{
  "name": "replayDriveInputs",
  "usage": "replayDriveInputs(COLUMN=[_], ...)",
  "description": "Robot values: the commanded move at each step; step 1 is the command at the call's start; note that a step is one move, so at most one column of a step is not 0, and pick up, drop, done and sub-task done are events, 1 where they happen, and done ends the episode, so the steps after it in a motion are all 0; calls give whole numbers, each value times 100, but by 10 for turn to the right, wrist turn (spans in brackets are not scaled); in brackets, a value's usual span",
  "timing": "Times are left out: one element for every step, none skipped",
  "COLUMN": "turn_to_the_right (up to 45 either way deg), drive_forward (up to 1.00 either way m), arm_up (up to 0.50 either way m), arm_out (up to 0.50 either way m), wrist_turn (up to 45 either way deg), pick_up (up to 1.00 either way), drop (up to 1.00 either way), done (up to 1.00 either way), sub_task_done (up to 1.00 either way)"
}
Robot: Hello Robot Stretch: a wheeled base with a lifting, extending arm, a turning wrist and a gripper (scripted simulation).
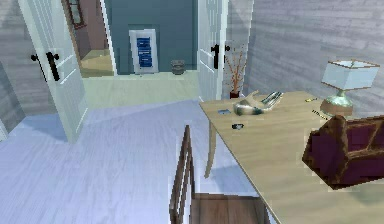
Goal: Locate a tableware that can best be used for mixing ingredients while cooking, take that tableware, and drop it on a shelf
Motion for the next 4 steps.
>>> replayDriveInputs(turn_to_the_right=[0,0,0,0], drive_forward=[0,0,0,0], arm_up=[-10,10,14,0], arm_out=[0,0,0,0], wrist_turn=[0,0,0,-450], pick_up=[0,0,0,0], drop=[0,0,0,0], done=[0,0,0,0], sub_task_done=[0,0,0,0])
